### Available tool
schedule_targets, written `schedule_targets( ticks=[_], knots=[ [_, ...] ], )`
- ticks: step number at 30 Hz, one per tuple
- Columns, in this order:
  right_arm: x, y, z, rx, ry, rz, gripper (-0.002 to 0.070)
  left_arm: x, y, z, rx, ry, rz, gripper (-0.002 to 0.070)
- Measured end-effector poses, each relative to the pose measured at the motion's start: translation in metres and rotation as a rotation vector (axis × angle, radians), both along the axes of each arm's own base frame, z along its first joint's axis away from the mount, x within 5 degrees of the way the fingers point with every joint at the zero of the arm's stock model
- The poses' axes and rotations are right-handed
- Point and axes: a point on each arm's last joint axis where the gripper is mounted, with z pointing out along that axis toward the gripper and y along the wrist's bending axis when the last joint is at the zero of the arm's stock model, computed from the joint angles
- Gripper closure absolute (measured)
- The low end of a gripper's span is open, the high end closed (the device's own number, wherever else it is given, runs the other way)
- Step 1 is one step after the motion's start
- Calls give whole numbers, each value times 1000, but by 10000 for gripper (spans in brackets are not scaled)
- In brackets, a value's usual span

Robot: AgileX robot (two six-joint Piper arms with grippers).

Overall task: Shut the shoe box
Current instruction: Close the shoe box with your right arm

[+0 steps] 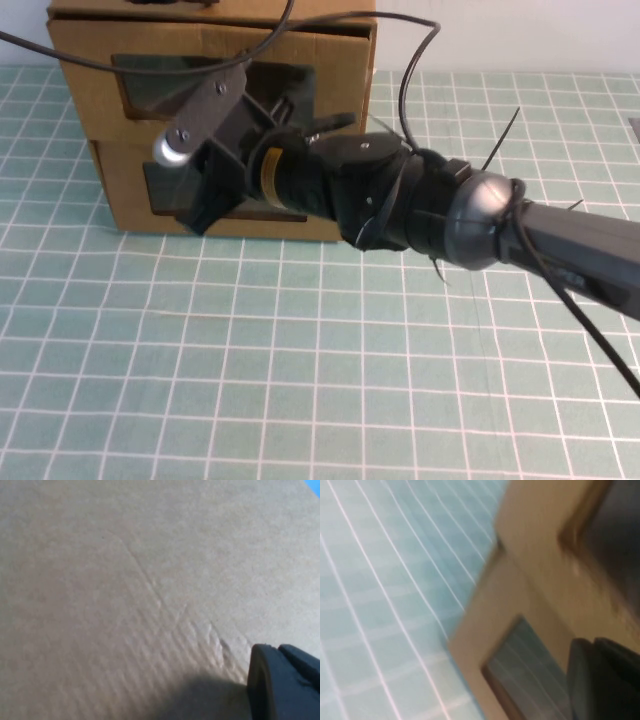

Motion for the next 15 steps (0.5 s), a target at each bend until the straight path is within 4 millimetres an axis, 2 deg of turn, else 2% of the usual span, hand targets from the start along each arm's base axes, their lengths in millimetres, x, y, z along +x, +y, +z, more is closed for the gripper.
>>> schedule_targets(
  ticks=[3, 6, 12, 15],
  knots=[
    [-5, -1, 12, 48, 25, 16, 690, 0, 0, 0, 2, 0, 0, 680],
    [-6, -2, 15, 72, 49, 7, 690, 0, 0, 0, 3, -2, -1, 680],
    [-1, -6, 17, 97, 59, -73, 690, 0, 0, 0, 5, -6, 1, 680],
    [4, -8, 25, 112, 35, -129, 690, 0, 0, 0, 7, -6, 1, 680]
  ],
)
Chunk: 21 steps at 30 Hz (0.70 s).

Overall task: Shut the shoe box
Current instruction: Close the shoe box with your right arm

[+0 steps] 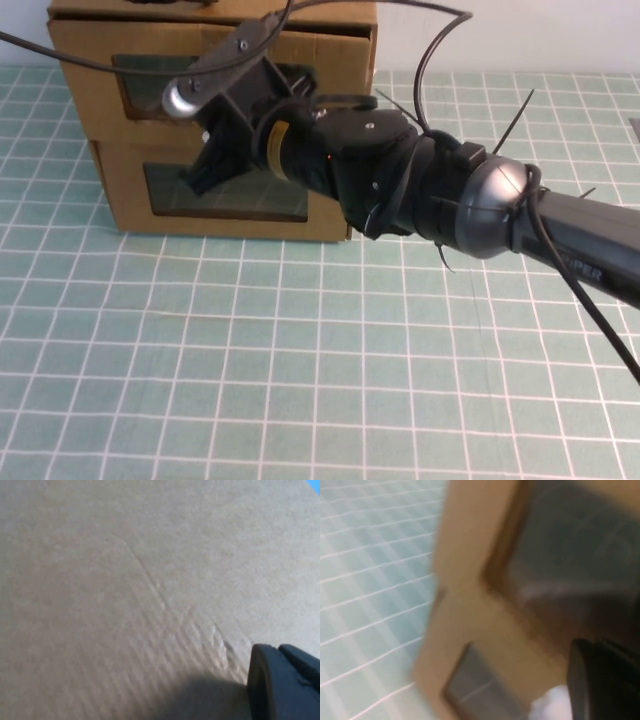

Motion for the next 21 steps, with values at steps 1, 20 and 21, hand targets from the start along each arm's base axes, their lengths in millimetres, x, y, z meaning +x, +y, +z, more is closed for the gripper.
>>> schedule_targets(
  ticks=[1, 20, 21],
  knots=[
    [2, -1, 4, 4, -12, -21, 690, 0, 0, 0, 0, 0, 0, 680],
    [28, -11, 2, -11, -54, -94, 690, 0, 0, 0, -1, -4, 3, 680],
    [28, -11, 2, -9, -52, -83, 690, 0, 0, 0, -1, -4, 3, 680]
  ],
)
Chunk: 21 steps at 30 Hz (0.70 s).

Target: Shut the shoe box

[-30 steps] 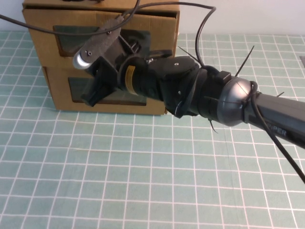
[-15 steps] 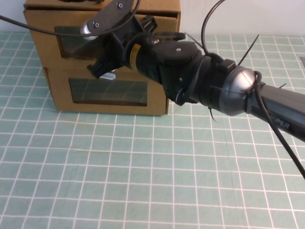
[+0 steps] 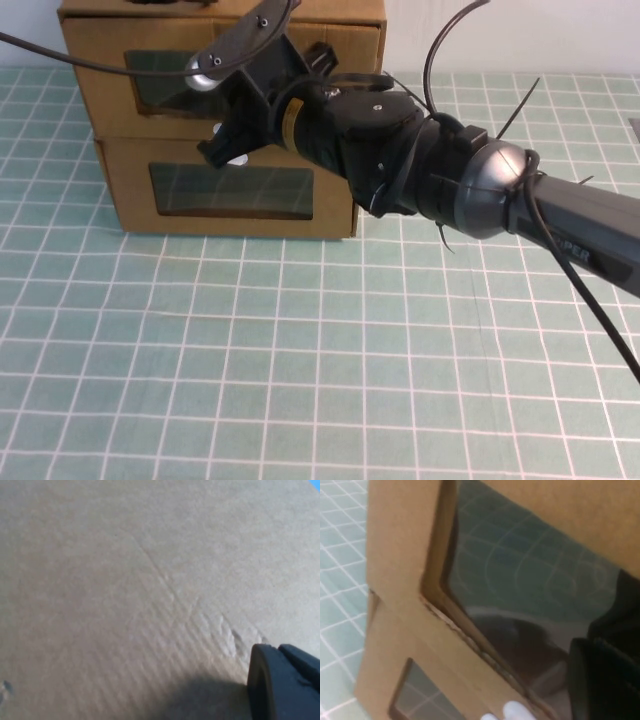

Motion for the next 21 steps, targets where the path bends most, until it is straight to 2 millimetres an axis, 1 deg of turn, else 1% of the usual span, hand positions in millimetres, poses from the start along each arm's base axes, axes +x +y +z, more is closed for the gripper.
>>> schedule_targets(
  ticks=[2, 5, 8, 12, 15, 18, 21],
  knots=[
    [-1, 1, 1, 6, 7, 37, 690, 0, 0, 0, 0, 0, 0, 680],
    [-8, 5, 5, 9, 12, 156, 690, -3, 1, 4, 8, -7, -2, 680],
    [-21, 9, 17, 46, 33, 274, 690, -14, 3, 16, 18, -27, -11, 680],
    [-33, 5, 39, 132, 75, 315, 690, -44, 7, 50, 24, -87, -38, 680],
    [-34, -2, 52, 151, 59, 306, 690, -71, 13, 76, 43, -142, -51, 680],
    [-36, -12, 68, 126, -16, 305, 690, -99, 21, 98, 63, -186, -54, 680],
    [-38, -25, 88, 84, -126, 280, 690, -126, 31, 116, 94, -218, -40, 680]
  ],
)
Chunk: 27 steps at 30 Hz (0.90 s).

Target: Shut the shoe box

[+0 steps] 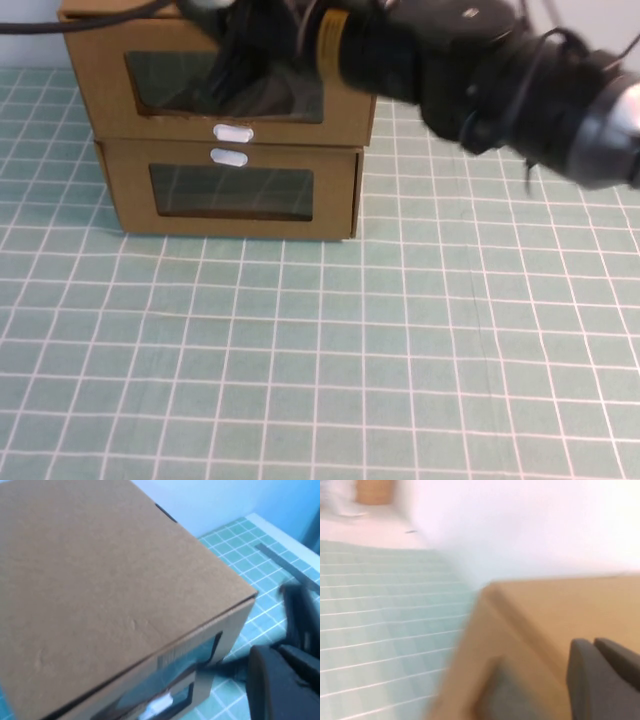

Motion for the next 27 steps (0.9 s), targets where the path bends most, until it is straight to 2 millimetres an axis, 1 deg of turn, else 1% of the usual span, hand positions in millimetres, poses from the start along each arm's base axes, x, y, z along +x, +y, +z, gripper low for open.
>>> schedule_targets(
  ticks=[2, 4, 6, 8, 10, 12, 14, 16, 17, 20, 23, 25, 26, 27],
  knots=[
    [0, -10, 14, -2, -66, -83, 690, -20, 5, 11, 20, -25, 8, 680],
    [3, -25, 30, -21, -157, -232, 690, -40, 9, 22, 34, -48, 10, 680],
    [8, -45, 42, -70, -245, -442, 690, -56, 13, 30, 44, -75, 18, 680],
    [10, -68, 51, -133, -278, -648, 690, -70, 17, 38, 51, -100, 43, 680],
    [13, -97, 54, -177, -197, -830, 690, -84, 22, 44, 61, -126, 75, 680],
    [14, -122, 50, -167, -18, -924, 690, -97, 26, 49, 66, -149, 93, 680],
    [15, -149, 45, -170, 148, -984, 690, -109, 29, 49, 74, -154, 106, 680],
    [13, -171, 40, -161, 301, -998, 690, -123, 32, 43, 84, -144, 113, 680],
    [11, -178, 37, -160, 353, -985, 690, -127, 33, 37, 94, -127, 118, 680],
    [-4, -190, 35, -136, 430, -911, 690, -154, 40, 19, 109, -115, 146, 680],
    [-32, -196, 43, -53, 442, -827, 690, -175, 47, -6, 89, -130, 198, 680],
    [-53, -200, 45, 9, 428, -780, 690, -192, 51, -26, 60, -154, 233, 680],
    [-64, -202, 48, 50, 412, -754, 690, -194, 52, -37, 51, -150, 245, 680],
    [-74, -205, 50, 88, 390, -732, 690, -200, 53, -49, 43, -160, 259, 680]
  ],
)
